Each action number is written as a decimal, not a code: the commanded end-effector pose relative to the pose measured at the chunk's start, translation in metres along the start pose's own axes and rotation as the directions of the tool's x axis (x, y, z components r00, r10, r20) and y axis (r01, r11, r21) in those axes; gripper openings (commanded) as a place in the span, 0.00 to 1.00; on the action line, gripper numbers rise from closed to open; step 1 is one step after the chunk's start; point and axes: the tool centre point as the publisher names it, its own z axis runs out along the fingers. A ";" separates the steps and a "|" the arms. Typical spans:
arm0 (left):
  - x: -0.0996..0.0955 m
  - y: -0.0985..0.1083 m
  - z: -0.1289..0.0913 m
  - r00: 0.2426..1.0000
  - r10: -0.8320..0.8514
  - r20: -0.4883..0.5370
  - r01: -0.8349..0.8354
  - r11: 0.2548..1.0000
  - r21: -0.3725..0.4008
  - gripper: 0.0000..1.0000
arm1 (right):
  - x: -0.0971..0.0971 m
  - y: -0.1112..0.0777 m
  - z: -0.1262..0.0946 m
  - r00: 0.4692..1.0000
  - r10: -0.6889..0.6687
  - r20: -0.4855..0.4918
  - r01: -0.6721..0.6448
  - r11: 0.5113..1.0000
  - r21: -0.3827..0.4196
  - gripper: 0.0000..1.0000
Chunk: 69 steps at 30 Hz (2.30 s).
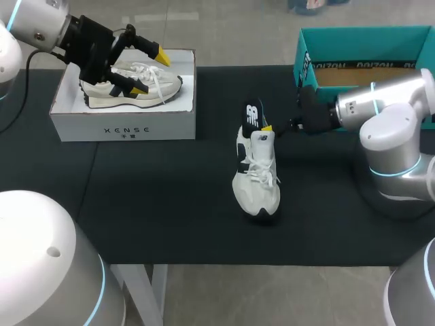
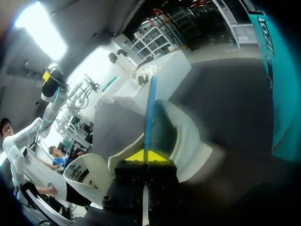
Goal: Take the shoe out of the shoebox, open the shoe tongue, remove and reinsert the insole, then place the shoe into the shoebox
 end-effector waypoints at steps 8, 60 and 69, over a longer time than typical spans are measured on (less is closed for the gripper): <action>0.000 0.001 0.000 1.000 0.001 -0.004 -0.001 1.000 0.001 1.00 | -0.001 0.003 -0.002 1.000 0.002 0.009 -0.002 1.000 -0.024 0.26; 0.000 0.001 0.000 1.000 0.001 -0.004 -0.001 1.000 0.001 1.00 | 0.009 0.000 0.004 1.000 -0.005 0.003 0.005 1.000 0.028 1.00; 0.000 0.001 0.000 1.000 0.001 -0.004 -0.001 1.000 0.001 1.00 | 0.024 0.014 -0.014 0.988 -0.036 0.151 0.019 0.994 0.109 1.00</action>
